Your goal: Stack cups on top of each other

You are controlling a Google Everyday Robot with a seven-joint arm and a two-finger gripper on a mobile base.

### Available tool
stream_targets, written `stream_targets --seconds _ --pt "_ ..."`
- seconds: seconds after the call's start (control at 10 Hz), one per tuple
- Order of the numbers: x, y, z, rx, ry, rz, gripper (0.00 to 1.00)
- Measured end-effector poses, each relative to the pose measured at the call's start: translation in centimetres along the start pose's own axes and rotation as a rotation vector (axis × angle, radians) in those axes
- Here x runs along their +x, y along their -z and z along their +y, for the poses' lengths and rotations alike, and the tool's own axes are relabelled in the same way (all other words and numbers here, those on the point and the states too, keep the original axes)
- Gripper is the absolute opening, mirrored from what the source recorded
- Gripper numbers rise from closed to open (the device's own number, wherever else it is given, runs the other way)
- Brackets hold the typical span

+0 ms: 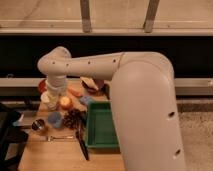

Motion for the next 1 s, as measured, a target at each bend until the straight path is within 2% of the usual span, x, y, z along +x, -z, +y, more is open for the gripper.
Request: stream_targets --seconds 0.2,0.4,0.5,0.8,1.0 --pt "-2.4 -2.3 4.2 -0.029 0.089 0.020 0.52" --pt "-4.6 -4.0 9.3 -0.088 0.249 0.032 0.52" --pt "-4.9 -4.3 10.1 -0.097 0.277 0.033 0.52" --pt "-4.8 -4.4 10.1 -0.097 0.281 0.037 0.52" --pt "-5.0 -5.6 10.5 -0.124 0.292 0.050 0.52"
